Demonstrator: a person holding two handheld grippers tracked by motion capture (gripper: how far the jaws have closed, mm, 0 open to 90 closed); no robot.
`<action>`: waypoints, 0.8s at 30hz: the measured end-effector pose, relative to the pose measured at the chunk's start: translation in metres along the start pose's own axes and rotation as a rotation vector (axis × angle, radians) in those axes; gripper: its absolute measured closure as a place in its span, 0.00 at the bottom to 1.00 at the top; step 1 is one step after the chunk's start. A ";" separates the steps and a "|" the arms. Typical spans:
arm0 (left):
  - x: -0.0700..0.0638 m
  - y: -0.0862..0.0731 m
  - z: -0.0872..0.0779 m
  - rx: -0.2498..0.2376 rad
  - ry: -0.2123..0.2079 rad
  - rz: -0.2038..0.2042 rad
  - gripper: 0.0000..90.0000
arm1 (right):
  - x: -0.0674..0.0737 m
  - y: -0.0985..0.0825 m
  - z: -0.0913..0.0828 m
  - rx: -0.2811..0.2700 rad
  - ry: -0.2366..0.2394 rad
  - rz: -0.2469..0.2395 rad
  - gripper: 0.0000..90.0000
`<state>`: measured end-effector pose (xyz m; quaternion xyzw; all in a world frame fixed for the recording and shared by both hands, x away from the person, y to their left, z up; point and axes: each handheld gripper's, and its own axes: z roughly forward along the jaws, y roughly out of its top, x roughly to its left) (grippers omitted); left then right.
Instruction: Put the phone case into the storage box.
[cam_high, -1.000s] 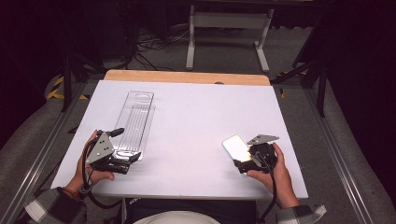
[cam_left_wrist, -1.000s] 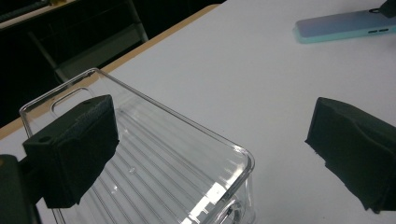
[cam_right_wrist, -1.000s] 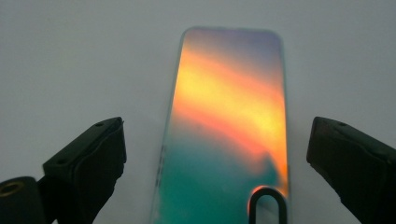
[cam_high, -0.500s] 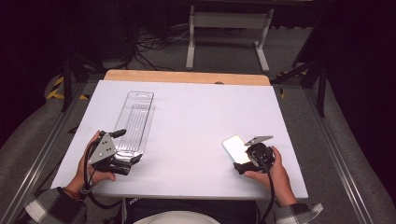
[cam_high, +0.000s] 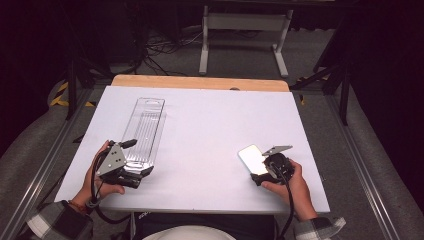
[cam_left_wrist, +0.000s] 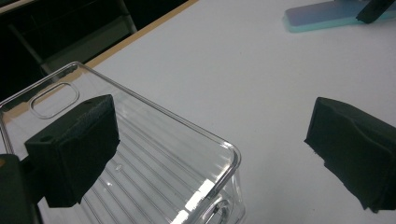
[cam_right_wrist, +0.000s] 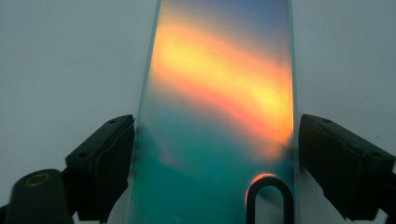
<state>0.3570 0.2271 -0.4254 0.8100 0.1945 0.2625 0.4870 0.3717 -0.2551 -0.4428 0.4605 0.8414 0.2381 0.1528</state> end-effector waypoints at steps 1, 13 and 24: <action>0.000 0.000 0.000 0.000 -0.001 0.001 0.03 | 0.000 0.000 0.000 -0.001 0.000 0.002 0.17; -0.001 0.000 0.000 0.006 -0.008 0.004 0.04 | 0.001 0.000 0.000 -0.002 -0.009 0.004 0.18; -0.001 0.000 0.000 0.008 -0.009 0.010 0.04 | 0.002 0.000 0.001 -0.025 -0.020 0.000 0.18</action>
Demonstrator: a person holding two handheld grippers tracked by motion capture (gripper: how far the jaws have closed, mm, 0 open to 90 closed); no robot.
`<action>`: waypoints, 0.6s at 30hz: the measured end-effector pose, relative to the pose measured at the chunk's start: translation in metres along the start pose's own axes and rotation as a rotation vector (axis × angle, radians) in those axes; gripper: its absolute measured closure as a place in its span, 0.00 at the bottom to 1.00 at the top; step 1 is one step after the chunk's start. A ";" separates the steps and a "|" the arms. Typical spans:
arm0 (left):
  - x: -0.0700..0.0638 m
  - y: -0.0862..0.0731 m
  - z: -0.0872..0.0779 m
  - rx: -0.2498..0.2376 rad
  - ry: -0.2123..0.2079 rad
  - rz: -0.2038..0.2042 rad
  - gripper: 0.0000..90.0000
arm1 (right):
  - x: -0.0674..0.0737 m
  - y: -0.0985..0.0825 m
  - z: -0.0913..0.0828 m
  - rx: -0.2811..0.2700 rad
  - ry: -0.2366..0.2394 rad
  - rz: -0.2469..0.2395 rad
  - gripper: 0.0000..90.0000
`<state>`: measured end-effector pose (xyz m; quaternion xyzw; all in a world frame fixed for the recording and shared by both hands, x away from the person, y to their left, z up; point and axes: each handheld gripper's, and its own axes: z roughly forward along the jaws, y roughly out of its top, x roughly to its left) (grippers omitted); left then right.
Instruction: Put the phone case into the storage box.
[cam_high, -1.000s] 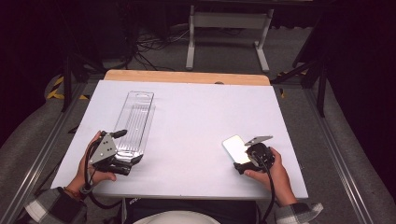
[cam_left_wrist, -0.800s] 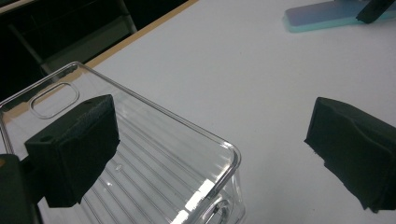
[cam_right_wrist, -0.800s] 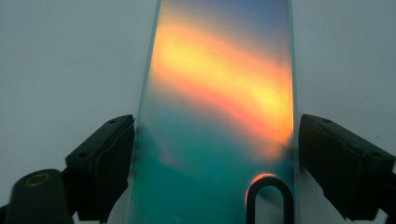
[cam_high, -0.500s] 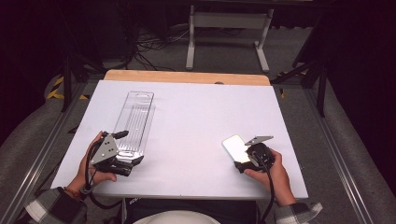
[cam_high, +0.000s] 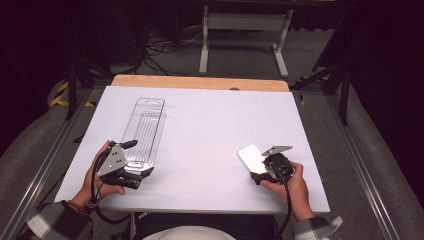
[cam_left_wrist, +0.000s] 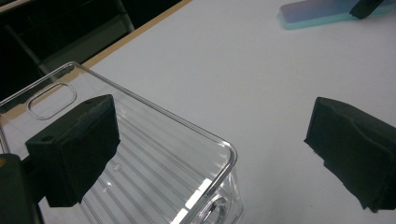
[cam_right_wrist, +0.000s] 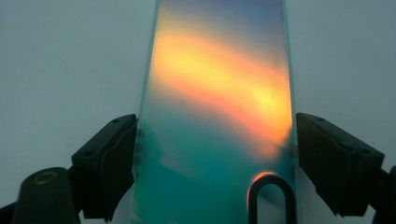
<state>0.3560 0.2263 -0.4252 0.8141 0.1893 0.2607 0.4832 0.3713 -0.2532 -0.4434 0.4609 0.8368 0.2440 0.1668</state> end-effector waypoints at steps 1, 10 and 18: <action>0.000 0.000 0.000 0.000 0.000 0.001 0.04 | 0.000 0.000 0.000 -0.003 0.001 -0.005 0.18; 0.000 0.000 0.000 -0.001 -0.001 -0.001 0.04 | 0.004 0.002 0.000 -0.048 -0.030 -0.039 0.19; 0.000 0.000 0.000 0.000 -0.004 -0.003 0.04 | 0.005 0.004 -0.005 -0.102 -0.041 -0.047 0.19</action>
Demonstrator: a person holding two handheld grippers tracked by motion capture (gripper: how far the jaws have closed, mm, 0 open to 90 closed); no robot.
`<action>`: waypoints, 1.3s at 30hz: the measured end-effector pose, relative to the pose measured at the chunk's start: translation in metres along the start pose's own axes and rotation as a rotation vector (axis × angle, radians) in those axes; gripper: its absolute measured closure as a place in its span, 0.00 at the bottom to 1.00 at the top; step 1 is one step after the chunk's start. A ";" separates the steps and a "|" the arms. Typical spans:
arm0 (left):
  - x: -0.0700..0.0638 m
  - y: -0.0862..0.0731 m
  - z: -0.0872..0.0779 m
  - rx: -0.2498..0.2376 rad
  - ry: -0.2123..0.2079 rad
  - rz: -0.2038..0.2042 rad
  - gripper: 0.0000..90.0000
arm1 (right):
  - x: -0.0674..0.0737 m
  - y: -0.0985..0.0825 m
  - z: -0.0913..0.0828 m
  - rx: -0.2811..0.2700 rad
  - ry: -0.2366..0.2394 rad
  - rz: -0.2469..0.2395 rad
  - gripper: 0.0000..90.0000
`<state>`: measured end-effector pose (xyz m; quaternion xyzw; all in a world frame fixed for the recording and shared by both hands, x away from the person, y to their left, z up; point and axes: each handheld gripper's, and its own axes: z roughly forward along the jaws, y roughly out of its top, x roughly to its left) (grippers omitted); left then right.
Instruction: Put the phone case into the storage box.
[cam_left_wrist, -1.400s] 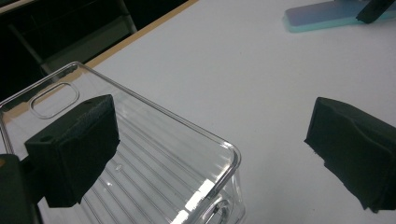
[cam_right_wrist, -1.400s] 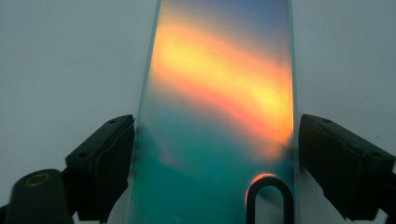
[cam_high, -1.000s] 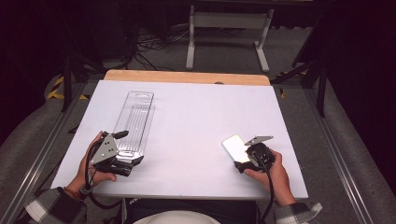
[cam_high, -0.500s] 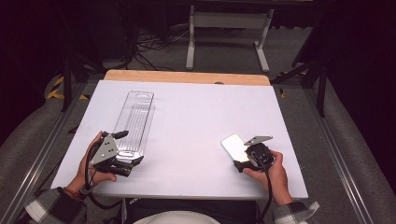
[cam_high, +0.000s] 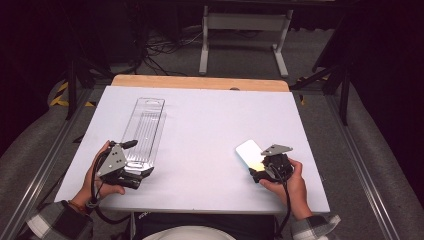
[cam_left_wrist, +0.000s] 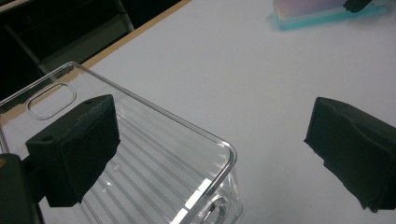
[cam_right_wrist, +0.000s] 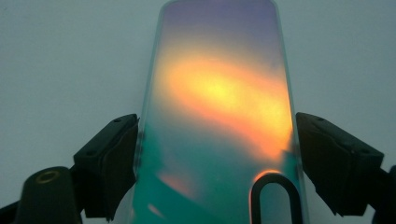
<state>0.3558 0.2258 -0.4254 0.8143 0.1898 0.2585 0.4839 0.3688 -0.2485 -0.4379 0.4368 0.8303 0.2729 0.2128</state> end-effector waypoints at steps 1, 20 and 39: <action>0.000 0.000 0.000 0.001 0.001 0.001 0.04 | 0.000 0.000 0.000 0.000 0.002 0.001 0.19; -0.001 0.002 0.002 0.002 -0.002 0.016 0.04 | -0.001 0.010 -0.012 -0.161 0.003 -0.001 0.19; -0.018 0.028 0.017 -0.020 0.029 0.239 0.10 | 0.007 0.039 -0.018 -0.251 0.067 -0.019 0.19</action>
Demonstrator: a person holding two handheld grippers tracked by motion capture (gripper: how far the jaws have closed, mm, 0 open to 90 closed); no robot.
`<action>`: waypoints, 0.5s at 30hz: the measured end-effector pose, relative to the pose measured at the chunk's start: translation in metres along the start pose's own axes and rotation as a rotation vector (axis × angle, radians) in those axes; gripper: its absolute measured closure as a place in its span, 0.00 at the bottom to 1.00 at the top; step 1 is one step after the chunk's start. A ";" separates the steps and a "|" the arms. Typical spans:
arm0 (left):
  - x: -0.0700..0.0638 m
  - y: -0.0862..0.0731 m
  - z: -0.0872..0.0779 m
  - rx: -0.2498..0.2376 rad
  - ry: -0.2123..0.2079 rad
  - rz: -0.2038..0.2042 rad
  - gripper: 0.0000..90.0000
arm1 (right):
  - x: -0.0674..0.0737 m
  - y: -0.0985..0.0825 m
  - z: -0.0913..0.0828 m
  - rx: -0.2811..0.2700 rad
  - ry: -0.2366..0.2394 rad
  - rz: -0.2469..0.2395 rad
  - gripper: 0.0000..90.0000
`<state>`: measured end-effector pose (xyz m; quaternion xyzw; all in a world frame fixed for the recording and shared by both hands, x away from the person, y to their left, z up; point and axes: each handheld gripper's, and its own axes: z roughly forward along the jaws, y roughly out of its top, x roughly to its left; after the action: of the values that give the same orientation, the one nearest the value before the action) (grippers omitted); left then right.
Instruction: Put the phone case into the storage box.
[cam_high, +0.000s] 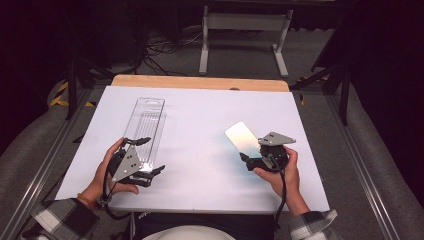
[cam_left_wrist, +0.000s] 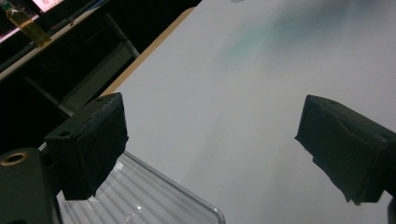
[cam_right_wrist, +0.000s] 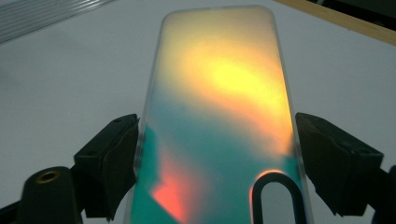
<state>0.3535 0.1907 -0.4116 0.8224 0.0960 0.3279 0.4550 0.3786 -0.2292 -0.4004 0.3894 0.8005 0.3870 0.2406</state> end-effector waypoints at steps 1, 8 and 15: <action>-0.001 0.001 0.001 -0.004 0.003 0.003 0.10 | 0.001 0.001 0.001 -0.001 0.002 -0.003 0.19; -0.001 0.005 0.005 -0.005 0.002 0.012 0.11 | 0.002 0.007 0.002 -0.017 0.019 0.003 0.19; 0.001 0.005 0.006 -0.009 -0.010 0.011 0.10 | 0.003 0.011 0.003 -0.025 0.020 0.001 0.19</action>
<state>0.3574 0.1842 -0.4094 0.8224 0.0875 0.3265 0.4576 0.3840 -0.2204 -0.3935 0.3827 0.7977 0.4010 0.2374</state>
